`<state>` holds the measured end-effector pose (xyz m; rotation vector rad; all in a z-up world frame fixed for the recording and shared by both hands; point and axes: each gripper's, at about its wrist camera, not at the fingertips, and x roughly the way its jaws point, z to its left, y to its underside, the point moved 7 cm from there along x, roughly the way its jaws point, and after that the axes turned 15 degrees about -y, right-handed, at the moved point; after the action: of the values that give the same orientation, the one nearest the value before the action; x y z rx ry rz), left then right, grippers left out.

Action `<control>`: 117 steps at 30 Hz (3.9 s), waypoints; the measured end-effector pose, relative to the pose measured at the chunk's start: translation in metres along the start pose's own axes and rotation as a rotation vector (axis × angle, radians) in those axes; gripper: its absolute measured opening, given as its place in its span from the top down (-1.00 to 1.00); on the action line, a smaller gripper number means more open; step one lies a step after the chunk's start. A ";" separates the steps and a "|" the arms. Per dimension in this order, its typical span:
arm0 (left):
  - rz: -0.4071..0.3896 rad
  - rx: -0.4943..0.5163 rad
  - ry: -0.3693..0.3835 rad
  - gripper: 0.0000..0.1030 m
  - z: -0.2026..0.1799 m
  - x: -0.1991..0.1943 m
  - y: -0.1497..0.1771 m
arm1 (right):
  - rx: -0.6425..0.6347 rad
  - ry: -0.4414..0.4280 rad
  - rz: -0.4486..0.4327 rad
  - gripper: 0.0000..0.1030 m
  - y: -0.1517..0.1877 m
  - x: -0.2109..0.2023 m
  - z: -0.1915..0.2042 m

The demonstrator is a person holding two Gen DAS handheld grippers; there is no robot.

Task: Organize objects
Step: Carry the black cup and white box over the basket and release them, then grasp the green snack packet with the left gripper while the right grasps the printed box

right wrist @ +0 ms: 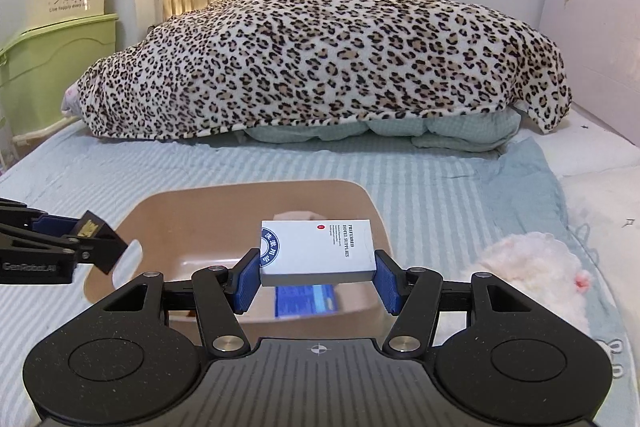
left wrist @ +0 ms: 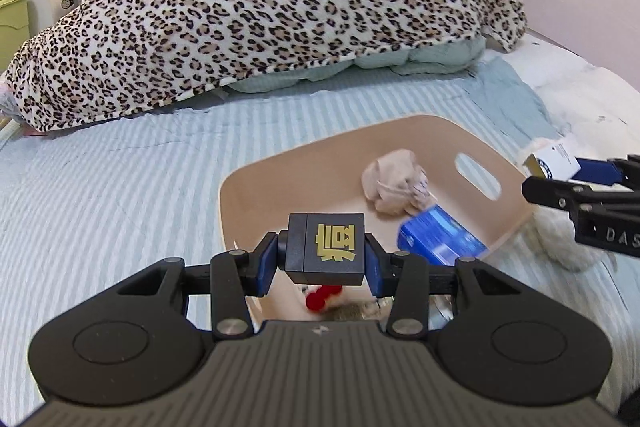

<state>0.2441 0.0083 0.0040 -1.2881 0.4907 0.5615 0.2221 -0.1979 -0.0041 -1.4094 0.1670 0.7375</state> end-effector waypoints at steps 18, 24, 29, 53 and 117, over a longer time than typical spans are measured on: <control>0.219 0.022 -0.074 0.11 -0.022 0.096 0.022 | -0.008 0.011 0.175 -0.09 0.012 0.096 -0.008; 0.185 0.017 -0.100 -0.33 -0.019 0.074 0.026 | -0.012 0.004 0.165 -0.47 0.020 0.081 -0.006; 0.153 -0.026 -0.083 -0.44 -0.013 0.040 0.021 | 0.007 -0.003 0.128 -0.68 0.018 0.048 -0.007; 0.279 0.013 -0.043 -0.61 -0.056 0.013 0.109 | 0.079 0.098 0.247 -0.91 0.114 -0.009 -0.037; 0.327 -0.097 0.071 0.46 -0.040 0.060 0.134 | 0.065 -0.040 0.329 0.02 0.132 0.095 -0.005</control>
<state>0.2035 0.0004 -0.1429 -1.3323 0.7486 0.8220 0.2235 -0.1700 -0.1647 -1.3184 0.3947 1.0215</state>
